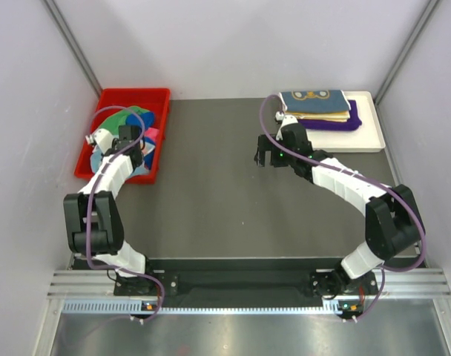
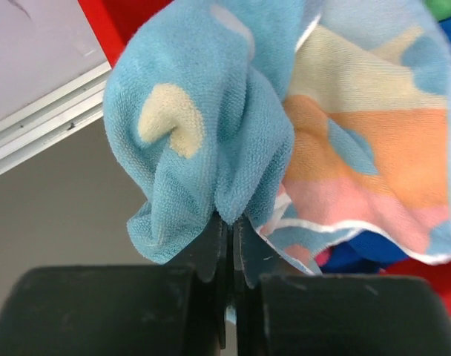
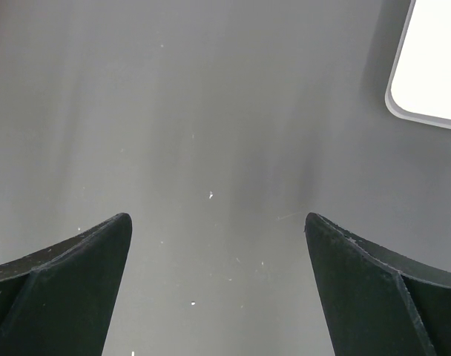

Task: Fold and stack the towels
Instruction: Grab crumpled towel, then move the towel to the center of the board

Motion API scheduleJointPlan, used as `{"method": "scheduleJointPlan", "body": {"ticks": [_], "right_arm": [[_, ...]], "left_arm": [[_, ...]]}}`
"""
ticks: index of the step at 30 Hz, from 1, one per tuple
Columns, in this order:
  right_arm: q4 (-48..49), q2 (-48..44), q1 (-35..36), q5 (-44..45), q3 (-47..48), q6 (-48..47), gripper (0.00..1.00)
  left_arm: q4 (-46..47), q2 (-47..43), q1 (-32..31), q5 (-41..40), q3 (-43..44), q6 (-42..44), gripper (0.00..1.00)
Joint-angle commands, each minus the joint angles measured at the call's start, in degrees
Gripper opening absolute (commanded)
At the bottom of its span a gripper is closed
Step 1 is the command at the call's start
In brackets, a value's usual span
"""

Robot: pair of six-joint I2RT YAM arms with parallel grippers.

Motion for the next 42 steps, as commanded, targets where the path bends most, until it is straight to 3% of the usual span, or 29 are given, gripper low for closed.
{"method": "scheduleJointPlan", "body": {"ticks": [1, 10, 20, 27, 31, 36, 42], "right_arm": [[2.0, -2.4, 0.9, 0.5, 0.4, -0.4, 1.0], [1.5, -2.1, 0.9, 0.9, 2.2, -0.6, 1.0], [1.2, -2.4, 1.2, 1.2, 4.4, -1.1, 1.0], [-0.3, -4.1, 1.2, 3.1, 5.5, -1.5, 1.0], [-2.4, -5.7, 0.6, 6.9, 6.0, -1.7, 1.0], [-4.8, -9.2, -1.2, 11.0, 4.1, -1.2, 1.0], [-4.8, -12.8, -2.8, 10.2, -2.3, -0.6, 1.0]], "left_arm": [[5.0, -6.5, 0.1, 2.8, -0.3, 0.9, 0.0], [13.9, -19.6, 0.0, 10.0, -4.6, 5.1, 0.0], [21.4, -26.9, -3.4, 19.7, -7.1, 8.6, 0.0], [21.4, -25.6, -19.0, 16.4, 0.0, 17.1, 0.0], [18.8, -20.1, -28.1, 22.9, 4.6, 18.2, 0.0], [18.5, -15.6, -39.1, 28.9, 2.3, 16.4, 0.0], [20.9, -10.0, -61.8, 24.2, -4.8, 8.3, 0.0]]}}
